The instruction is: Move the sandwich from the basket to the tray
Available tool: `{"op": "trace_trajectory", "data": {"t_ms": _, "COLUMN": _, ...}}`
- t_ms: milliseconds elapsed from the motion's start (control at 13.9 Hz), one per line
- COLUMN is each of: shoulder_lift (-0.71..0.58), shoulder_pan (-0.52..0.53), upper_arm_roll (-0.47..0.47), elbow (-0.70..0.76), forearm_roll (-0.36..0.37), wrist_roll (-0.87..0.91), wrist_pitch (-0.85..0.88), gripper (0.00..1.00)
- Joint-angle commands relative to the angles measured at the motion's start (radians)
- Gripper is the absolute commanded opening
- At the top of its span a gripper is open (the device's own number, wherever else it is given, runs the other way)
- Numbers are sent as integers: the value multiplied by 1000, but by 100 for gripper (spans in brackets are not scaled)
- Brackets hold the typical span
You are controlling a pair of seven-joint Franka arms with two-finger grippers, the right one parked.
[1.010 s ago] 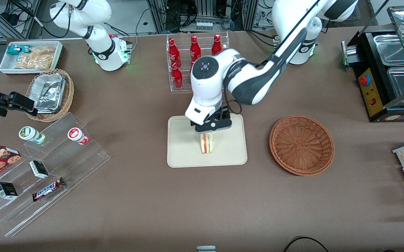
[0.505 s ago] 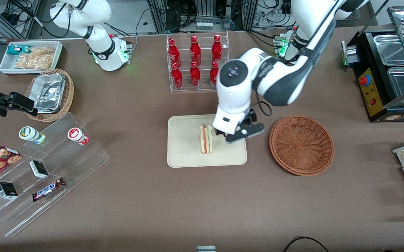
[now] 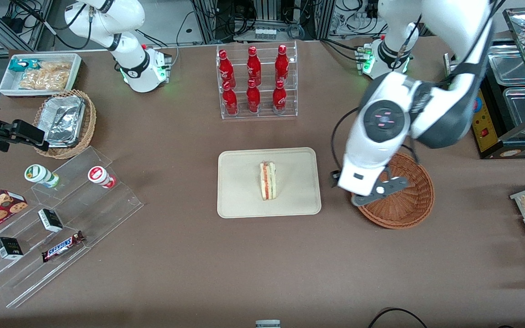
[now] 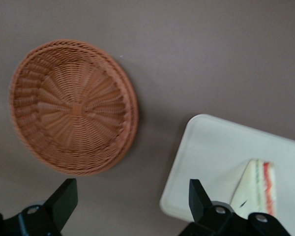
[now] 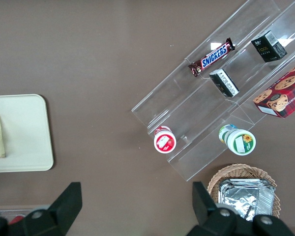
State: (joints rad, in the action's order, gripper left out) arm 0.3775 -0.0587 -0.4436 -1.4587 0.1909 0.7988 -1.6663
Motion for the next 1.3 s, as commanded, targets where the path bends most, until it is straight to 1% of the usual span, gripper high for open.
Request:
{"op": "trace_trajectory", "data": {"t_ms": 0, "shoulder_lift": -193, "shoulder_pan": -9, "upper_arm_roll": 131, "elbow": -162, "forearm_roll": -109, "wrist_roll": -240, "wrist_pitch": 25, "gripper": 100}}
{"op": "trace_trajectory", "data": {"t_ms": 72, "shoulder_lift": -240, "shoulder_pan": -41, "upper_arm_roll": 184, "elbow": -202, "forearm_roll": -129, "wrist_roll": -324, "wrist_pitch": 26, "gripper": 100}}
{"op": "trace_trajectory", "data": {"t_ms": 144, "shoulder_lift": -282, "shoulder_pan": -47, "upper_arm_roll": 224, "elbow": -233, "forearm_roll": -133, "wrist_roll": -398, "wrist_pitch": 31, "gripper": 100}}
{"op": "trace_trajectory", "data": {"t_ms": 289, "shoulder_lift": -340, "shoulder_pan": -46, "upper_arm_roll": 261, "elbow": -244, "forearm_roll": -133, "wrist_roll": -507, "wrist_pitch": 89, "gripper": 100}}
{"op": "trace_trajectory", "data": {"t_ms": 433, "shoulder_lift": -383, "shoulder_pan": -35, "upper_arm_roll": 293, "elbow": -241, "forearm_roll": -142, "wrist_roll": -593, "wrist_pitch": 109, "gripper": 100}}
{"op": "trace_trajectory", "data": {"t_ms": 577, "shoulder_lift": -408, "shoulder_pan": -20, "upper_arm_roll": 341, "elbow": -238, "forearm_roll": -160, "wrist_roll": -705, "wrist_pitch": 131, "gripper": 100}}
{"op": "trace_trajectory", "data": {"t_ms": 722, "shoulder_lift": -431, "shoulder_pan": -1, "upper_arm_roll": 371, "elbow": -221, "forearm_roll": -162, "wrist_roll": -798, "wrist_pitch": 158, "gripper": 100}}
{"op": "trace_trajectory", "data": {"t_ms": 866, "shoulder_lift": -457, "shoulder_pan": 0, "upper_arm_roll": 416, "elbow": -216, "forearm_roll": -166, "wrist_roll": -816, "wrist_pitch": 158, "gripper": 100}}
{"op": "trace_trajectory", "data": {"t_ms": 1010, "shoulder_lift": -463, "shoulder_pan": 2, "upper_arm_roll": 448, "elbow": -192, "forearm_roll": -227, "wrist_roll": -820, "wrist_pitch": 154, "gripper": 100}}
{"op": "trace_trajectory", "data": {"t_ms": 1082, "shoulder_lift": -462, "shoulder_pan": 2, "upper_arm_roll": 460, "elbow": -178, "forearm_roll": -238, "wrist_roll": -829, "wrist_pitch": 152, "gripper": 100}}
{"op": "trace_trajectory", "data": {"t_ms": 1227, "shoulder_lift": -462, "shoulder_pan": 2, "upper_arm_roll": 462, "elbow": -175, "forearm_roll": -237, "wrist_roll": -848, "wrist_pitch": 145, "gripper": 100}}
